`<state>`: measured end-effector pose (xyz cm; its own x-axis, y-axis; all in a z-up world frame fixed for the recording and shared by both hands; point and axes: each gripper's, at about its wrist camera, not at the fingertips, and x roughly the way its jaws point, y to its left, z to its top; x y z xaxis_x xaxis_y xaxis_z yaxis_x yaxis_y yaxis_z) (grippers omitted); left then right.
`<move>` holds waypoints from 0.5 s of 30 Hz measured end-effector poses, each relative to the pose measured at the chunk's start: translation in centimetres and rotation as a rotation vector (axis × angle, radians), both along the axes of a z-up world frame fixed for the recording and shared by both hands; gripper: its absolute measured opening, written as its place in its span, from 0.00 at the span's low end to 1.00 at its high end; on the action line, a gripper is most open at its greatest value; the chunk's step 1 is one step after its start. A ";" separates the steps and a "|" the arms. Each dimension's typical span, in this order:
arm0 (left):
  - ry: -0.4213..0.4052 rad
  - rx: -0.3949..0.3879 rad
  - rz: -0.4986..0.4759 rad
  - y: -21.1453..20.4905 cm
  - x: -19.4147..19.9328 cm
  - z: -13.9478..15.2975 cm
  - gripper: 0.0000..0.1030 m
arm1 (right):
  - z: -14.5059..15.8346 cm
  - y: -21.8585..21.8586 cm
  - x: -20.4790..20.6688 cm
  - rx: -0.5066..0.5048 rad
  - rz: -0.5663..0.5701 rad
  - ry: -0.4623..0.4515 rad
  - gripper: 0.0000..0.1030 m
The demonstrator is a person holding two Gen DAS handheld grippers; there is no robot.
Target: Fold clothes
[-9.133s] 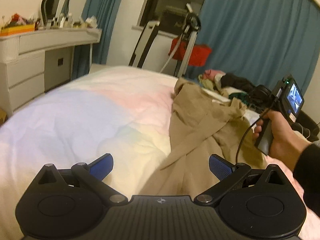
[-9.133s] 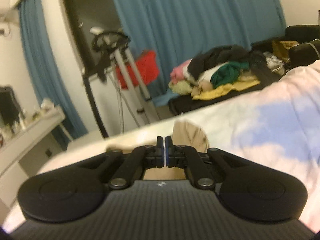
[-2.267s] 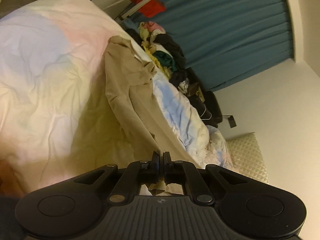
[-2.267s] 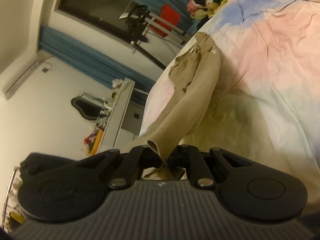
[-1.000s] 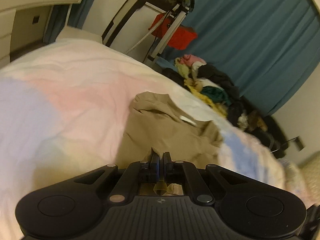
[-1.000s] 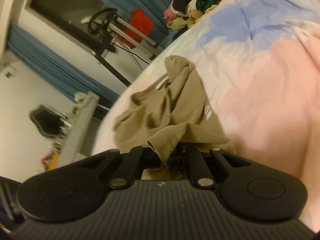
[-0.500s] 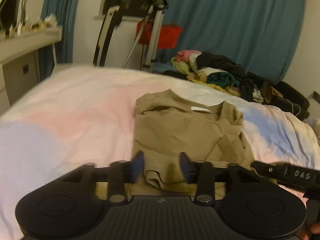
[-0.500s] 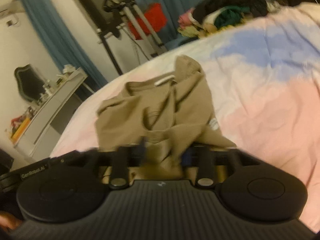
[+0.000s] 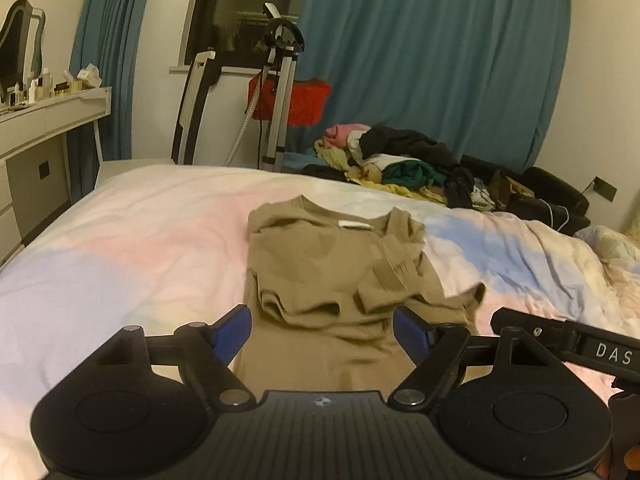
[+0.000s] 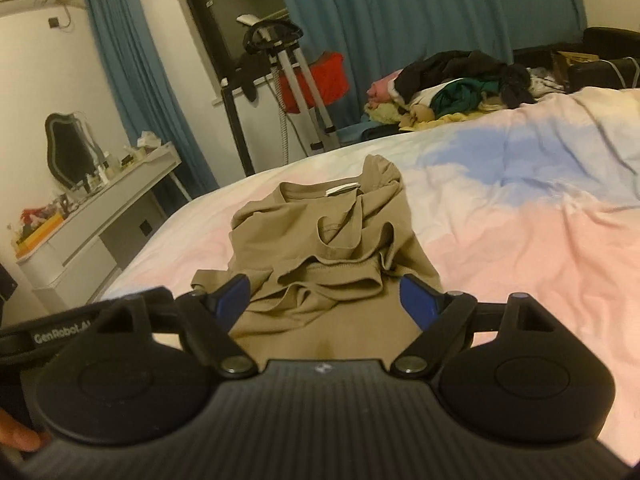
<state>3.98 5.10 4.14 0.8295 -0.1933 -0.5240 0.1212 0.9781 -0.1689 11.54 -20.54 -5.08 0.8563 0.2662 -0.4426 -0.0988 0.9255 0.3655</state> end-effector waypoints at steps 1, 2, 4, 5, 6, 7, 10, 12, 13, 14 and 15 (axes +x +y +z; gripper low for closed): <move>0.017 -0.008 0.001 0.1 -0.7 -0.1 0.78 | 0.0 -0.1 -0.7 0.006 -0.006 0.003 0.81; 0.040 -0.020 -0.003 0.2 -1.3 -0.4 0.78 | -0.1 -0.1 -1.4 0.013 -0.011 0.008 0.81; 0.091 -0.052 -0.016 0.4 -2.4 -0.9 0.78 | -0.5 -0.2 -2.5 0.031 -0.015 0.021 0.81; 0.119 -0.072 -0.023 0.5 -2.8 -1.2 0.78 | -0.7 -0.2 -3.1 0.040 -0.018 0.031 0.81; 0.150 -0.098 -0.029 0.6 -3.1 -1.6 0.78 | -0.9 -0.1 -3.5 0.047 -0.026 0.046 0.81; 0.181 -0.126 -0.034 0.8 -3.3 -2.0 0.78 | -1.0 -0.2 -3.9 0.052 -0.033 0.060 0.81; 0.273 -0.153 -0.033 0.9 -3.0 -3.4 0.78 | -1.7 -0.3 -4.7 0.061 -0.056 0.091 0.81; 0.328 -0.139 -0.019 0.9 -2.3 -4.3 0.78 | -2.1 -0.3 -4.9 0.071 -0.070 0.111 0.81; 0.357 -0.150 -0.011 1.0 -1.9 -4.8 0.78 | -2.3 -0.5 -4.8 0.085 -0.074 0.118 0.81; 0.387 -0.169 -0.005 1.2 -1.5 -5.4 0.78 | -2.4 -0.6 -4.7 0.099 -0.078 0.124 0.81; 0.419 -0.201 0.000 1.5 -1.1 -5.9 0.78 | -2.5 -0.7 -4.6 0.112 -0.082 0.130 0.81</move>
<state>2.85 6.62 -1.81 0.5544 -0.3253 -0.7660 0.0018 0.9209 -0.3898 6.94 -21.25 -7.59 0.8146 0.2519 -0.5225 0.0301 0.8812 0.4718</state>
